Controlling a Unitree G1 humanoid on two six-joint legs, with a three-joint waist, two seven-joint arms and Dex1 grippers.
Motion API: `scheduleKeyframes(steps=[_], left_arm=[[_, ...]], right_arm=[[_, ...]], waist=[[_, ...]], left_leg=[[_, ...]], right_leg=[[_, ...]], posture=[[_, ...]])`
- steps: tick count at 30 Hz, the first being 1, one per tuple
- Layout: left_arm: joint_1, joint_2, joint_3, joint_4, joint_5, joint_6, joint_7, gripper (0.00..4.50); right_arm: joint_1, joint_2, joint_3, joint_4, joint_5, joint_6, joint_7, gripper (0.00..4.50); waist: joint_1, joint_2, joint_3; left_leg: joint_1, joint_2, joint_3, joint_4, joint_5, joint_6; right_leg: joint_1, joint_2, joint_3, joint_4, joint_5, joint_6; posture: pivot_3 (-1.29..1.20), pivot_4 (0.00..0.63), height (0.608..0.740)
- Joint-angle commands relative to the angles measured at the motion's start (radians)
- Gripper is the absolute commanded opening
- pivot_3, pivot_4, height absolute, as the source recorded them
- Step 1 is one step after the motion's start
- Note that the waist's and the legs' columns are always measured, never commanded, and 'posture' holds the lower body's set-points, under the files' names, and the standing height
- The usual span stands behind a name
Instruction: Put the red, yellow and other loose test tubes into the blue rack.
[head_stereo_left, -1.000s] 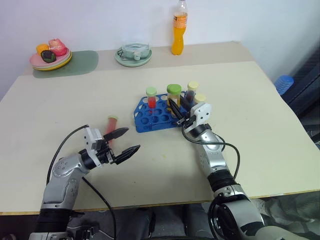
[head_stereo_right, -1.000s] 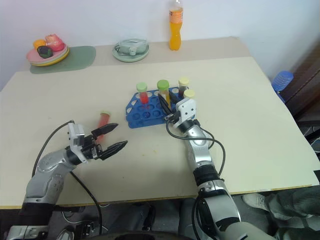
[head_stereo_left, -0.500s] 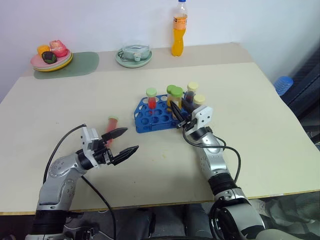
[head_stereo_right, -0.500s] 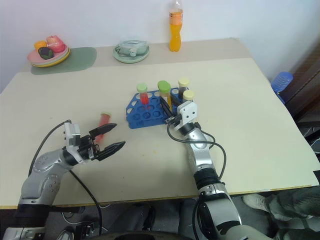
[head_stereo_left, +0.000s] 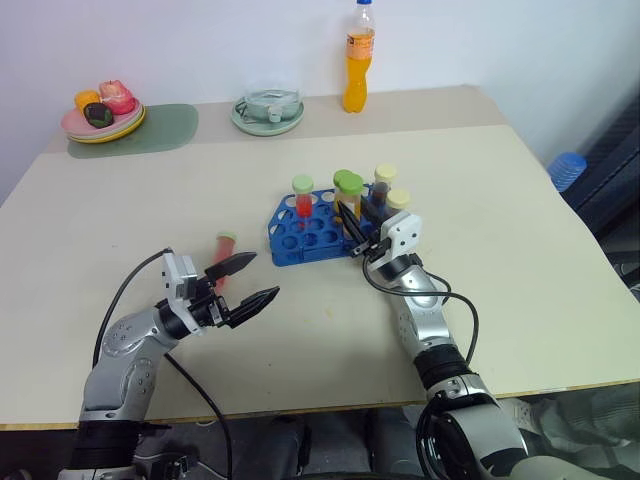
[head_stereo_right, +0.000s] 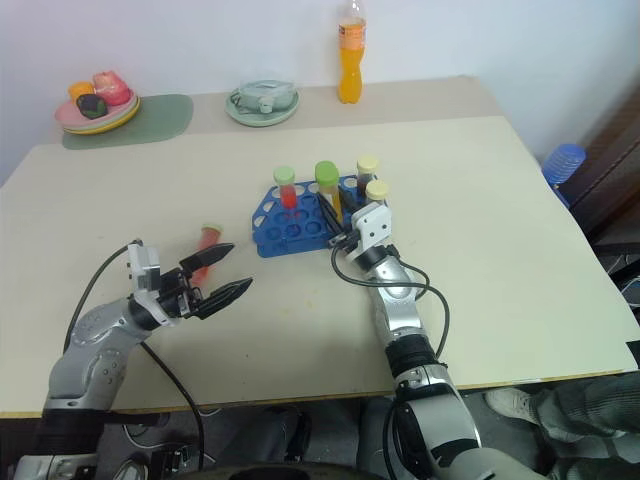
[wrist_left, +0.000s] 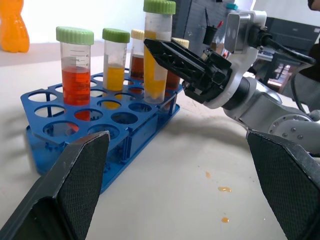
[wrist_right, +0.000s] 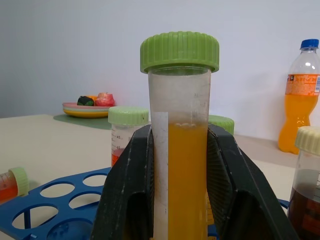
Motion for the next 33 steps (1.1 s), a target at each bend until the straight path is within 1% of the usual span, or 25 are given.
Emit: scheduleKeyframes(steps=[1, 21, 25, 27, 29, 32, 33], left_arm=[[0.004, -0.003, 0.021, -0.022, -0.013, -0.019, 0.004, 4.50], [0.008, -0.005, 0.015, -0.013, -0.007, -0.033, -0.003, 4.50], [0.012, -0.008, 0.015, -0.016, -0.008, -0.033, -0.001, 4.50], [0.016, -0.010, 0.015, -0.018, -0.008, -0.035, -0.001, 4.50], [0.015, -0.011, 0.014, -0.015, -0.006, -0.037, -0.002, 4.50], [0.014, -0.013, 0.013, -0.012, -0.005, -0.040, -0.001, 4.50], [0.013, -0.015, 0.013, -0.011, -0.005, -0.040, 0.000, 4.50]], right_arm=[[0.000, 0.006, -0.009, 0.035, -0.002, 0.006, -0.009, 0.79], [-0.021, 0.012, -0.011, 0.085, -0.005, -0.014, 0.005, 0.79], [-0.010, 0.021, -0.015, 0.061, 0.057, 0.016, 0.079, 0.79], [-0.007, 0.021, -0.016, 0.053, 0.052, 0.006, 0.077, 1.81], [-0.010, 0.017, -0.017, 0.057, 0.024, -0.014, 0.050, 2.61], [-0.007, 0.007, -0.015, 0.056, 0.002, -0.022, 0.032, 4.19], [-0.005, 0.003, -0.015, 0.052, -0.003, -0.023, 0.029, 4.19]], waist=[[0.000, 0.000, 0.000], [-0.001, 0.000, 0.000], [-0.001, 0.000, 0.000], [-0.001, 0.000, 0.000], [-0.001, 0.000, 0.000], [0.000, 0.000, 0.000], [0.000, 0.000, 0.000]], left_leg=[[0.000, 0.000, 0.000, 0.000, 0.000, 0.000], [0.000, 0.000, 0.000, -0.001, 0.000, 0.000], [0.000, 0.000, 0.000, -0.001, 0.000, 0.000], [0.000, 0.000, 0.000, -0.001, 0.000, 0.000], [0.000, 0.000, 0.000, -0.001, 0.000, 0.000], [0.000, 0.000, 0.000, -0.001, 0.000, 0.000], [0.000, 0.000, 0.000, -0.001, 0.000, 0.000]], right_leg=[[0.000, 0.000, 0.000, 0.000, 0.000, 0.000], [0.000, 0.000, 0.000, 0.000, 0.000, 0.000], [0.000, 0.000, 0.000, -0.001, 0.000, 0.000], [0.000, 0.000, 0.000, -0.001, 0.000, 0.000], [0.000, 0.000, 0.000, -0.001, 0.000, 0.000], [0.000, 0.000, 0.000, -0.001, 0.000, 0.000], [0.000, 0.000, 0.000, -0.001, 0.000, 0.000]], posture=[[0.00, 0.150, 0.740], [0.00, 0.150, 0.740], [0.00, 0.150, 0.740], [0.00, 0.150, 0.740], [0.00, 0.150, 0.740], [0.00, 0.150, 0.740], [0.00, 0.150, 0.740]])
